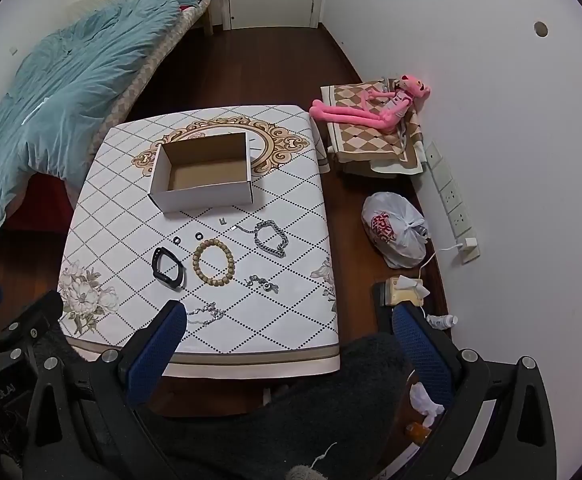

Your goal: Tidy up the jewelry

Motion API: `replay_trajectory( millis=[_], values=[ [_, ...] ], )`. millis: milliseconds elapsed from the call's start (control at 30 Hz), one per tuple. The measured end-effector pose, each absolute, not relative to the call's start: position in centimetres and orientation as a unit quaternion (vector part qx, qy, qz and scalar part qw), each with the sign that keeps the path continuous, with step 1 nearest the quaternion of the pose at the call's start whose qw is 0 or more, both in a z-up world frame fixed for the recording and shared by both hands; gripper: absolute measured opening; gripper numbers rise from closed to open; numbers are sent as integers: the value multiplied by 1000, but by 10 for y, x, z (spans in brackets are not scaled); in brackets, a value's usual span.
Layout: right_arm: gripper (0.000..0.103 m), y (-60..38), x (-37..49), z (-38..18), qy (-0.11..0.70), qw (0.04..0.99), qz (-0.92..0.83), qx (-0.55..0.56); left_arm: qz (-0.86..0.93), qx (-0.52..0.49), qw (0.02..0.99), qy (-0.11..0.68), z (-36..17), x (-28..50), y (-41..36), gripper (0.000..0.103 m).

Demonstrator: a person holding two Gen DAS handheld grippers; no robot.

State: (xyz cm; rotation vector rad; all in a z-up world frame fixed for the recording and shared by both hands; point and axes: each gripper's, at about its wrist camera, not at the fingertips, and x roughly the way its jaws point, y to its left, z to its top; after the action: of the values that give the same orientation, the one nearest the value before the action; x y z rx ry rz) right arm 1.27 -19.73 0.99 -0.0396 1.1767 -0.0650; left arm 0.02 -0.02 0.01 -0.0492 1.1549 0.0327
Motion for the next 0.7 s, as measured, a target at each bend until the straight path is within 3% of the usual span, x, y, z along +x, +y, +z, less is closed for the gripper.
replay_trajectory(
  millis=[700],
  values=[
    [103,-194,10,15,549,835,-30,-22,14,-27,847,530,7,-2,6,103]
  ],
)
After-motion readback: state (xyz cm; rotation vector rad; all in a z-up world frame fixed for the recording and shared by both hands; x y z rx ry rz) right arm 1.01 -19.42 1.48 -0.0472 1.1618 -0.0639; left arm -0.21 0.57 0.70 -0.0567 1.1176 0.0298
